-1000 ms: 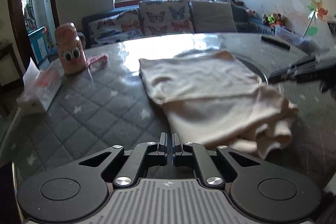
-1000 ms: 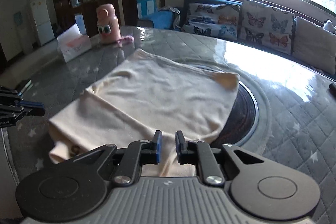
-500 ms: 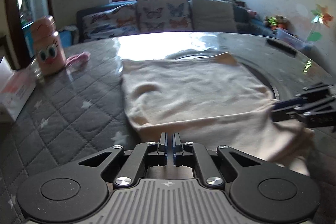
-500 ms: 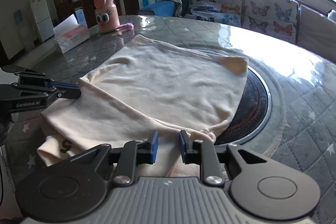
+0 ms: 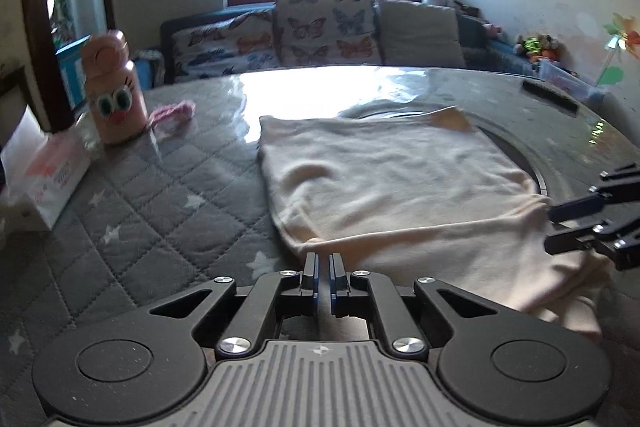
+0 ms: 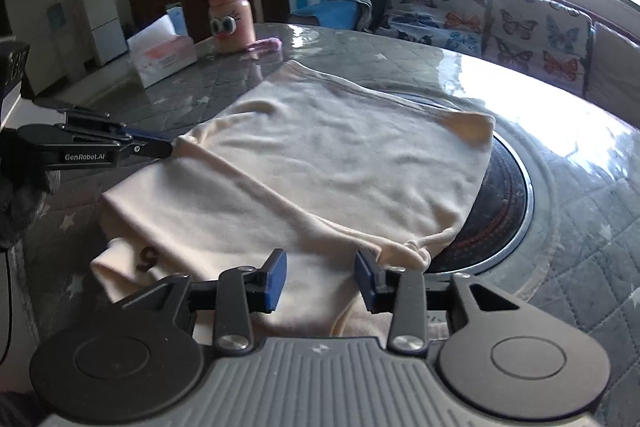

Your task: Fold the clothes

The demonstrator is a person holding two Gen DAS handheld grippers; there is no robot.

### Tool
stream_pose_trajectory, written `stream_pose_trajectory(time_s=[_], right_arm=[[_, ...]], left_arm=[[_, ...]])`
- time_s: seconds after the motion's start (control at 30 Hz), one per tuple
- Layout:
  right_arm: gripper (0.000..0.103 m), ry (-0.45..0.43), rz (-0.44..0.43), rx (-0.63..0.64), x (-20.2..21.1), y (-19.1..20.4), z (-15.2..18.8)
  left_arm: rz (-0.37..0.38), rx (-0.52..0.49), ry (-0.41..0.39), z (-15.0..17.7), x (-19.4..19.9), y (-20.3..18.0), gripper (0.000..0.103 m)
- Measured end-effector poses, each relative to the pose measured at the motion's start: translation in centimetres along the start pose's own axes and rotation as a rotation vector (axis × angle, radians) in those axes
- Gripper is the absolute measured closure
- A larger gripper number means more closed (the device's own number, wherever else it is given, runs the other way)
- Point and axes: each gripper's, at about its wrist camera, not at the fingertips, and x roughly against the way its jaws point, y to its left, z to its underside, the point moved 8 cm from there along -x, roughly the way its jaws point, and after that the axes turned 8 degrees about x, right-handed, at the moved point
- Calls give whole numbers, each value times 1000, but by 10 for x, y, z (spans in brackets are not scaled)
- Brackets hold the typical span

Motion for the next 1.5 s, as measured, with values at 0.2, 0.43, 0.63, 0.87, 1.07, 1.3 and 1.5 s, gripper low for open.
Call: stream_pose_trajectory(time_s=[0.2,0.43,0.63,0.87,1.07,1.3,1.5], right_arm=[[62,-5,-18,40,13,11,4],[62,-1,-12,82,17,21,12],[62,13,-12,90,14,24,18],[56,-23,-23,117,33,28,13],[48,-1,-31,158,42,32,21],[43,3,-59,232,52,42,28],[36,-2,-91,280,50,51,29]], left_arm=[[62,-79,29,21,19,-25,95],[46,-112,51,38,28,-26,93],[78,-223,39,49,47,-42,63],[94,-352,32,68,51,-60,59],[96,-441,-1,76,42,-79,59],[136,-444,-34,71,37,-88,81],[153,-372,-54,51,38,-84,94]])
